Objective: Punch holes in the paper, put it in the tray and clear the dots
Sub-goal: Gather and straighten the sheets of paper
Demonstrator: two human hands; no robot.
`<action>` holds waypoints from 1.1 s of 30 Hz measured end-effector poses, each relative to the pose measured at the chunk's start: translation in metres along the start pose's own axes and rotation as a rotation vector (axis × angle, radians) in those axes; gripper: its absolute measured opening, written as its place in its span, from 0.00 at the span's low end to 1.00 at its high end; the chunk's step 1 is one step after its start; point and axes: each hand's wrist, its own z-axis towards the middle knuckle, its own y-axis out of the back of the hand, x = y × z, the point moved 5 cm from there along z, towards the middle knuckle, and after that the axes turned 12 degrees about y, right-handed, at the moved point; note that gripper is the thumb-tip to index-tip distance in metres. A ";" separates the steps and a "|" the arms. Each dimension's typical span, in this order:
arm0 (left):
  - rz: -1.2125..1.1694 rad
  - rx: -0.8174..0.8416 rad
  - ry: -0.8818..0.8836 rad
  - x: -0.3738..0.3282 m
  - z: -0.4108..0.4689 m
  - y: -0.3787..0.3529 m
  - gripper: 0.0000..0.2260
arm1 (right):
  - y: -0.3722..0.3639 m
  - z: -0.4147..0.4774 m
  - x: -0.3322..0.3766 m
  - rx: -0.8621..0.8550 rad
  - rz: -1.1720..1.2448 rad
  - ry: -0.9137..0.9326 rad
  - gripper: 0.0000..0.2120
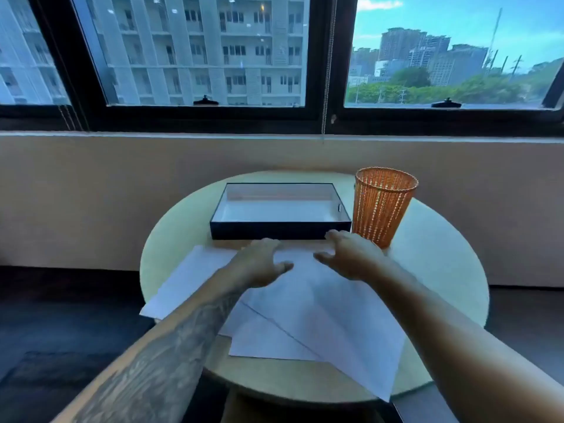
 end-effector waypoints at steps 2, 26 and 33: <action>0.048 0.008 -0.001 0.006 -0.004 -0.016 0.31 | -0.012 -0.002 -0.004 0.038 -0.027 -0.025 0.32; -0.980 -0.369 0.166 0.061 -0.017 -0.032 0.26 | -0.044 -0.009 -0.049 -0.409 1.031 -0.175 0.06; -1.241 -0.215 0.169 0.060 -0.024 -0.030 0.13 | -0.054 -0.002 -0.027 -0.572 1.418 -0.112 0.08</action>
